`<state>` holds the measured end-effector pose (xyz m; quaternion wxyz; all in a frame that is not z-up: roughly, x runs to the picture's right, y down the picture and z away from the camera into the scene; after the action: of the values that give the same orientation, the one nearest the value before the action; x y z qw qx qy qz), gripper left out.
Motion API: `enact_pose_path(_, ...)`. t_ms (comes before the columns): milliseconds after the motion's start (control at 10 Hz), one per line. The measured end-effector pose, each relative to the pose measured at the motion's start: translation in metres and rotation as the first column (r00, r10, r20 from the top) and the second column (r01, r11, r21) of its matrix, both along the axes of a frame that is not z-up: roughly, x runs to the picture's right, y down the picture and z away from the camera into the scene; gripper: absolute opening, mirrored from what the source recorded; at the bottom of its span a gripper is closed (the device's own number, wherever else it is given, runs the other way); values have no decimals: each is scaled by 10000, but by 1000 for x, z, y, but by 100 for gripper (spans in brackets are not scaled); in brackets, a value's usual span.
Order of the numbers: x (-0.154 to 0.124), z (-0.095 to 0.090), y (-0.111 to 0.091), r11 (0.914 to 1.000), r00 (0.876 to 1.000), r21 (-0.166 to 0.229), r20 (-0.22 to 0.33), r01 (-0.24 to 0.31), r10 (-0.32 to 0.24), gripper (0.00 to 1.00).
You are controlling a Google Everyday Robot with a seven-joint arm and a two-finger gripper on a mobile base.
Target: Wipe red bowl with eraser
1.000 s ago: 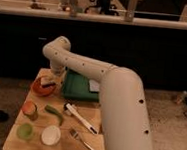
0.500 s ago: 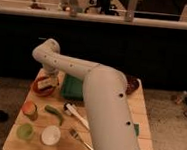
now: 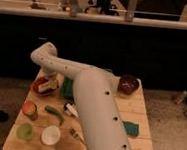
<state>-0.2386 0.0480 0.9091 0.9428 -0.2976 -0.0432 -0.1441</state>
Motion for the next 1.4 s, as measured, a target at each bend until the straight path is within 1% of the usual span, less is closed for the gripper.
enact_pose_path(200,-6,3,-8,9999,9999,58,-13,101,-101,14)
enact_pose_path(500,-18,5,-23,9993,9996,244,65,266,-267,14)
enact_pose_path(700,-31,3,-26,9985,9986,299,250,449,-456,14)
enact_pose_path(900,-35,-1,-22,9975,9971,268,360,661,-670,14)
enact_pose_path(1000,-33,-2,-19,9973,9967,222,385,703,-711,14)
enact_pose_path(1200,-19,0,-16,9972,9970,137,237,732,-735,14)
enact_pose_path(1300,-11,3,-16,9974,9974,102,117,707,-708,14)
enact_pose_path(1400,0,9,-19,9979,9978,64,-130,645,-644,14)
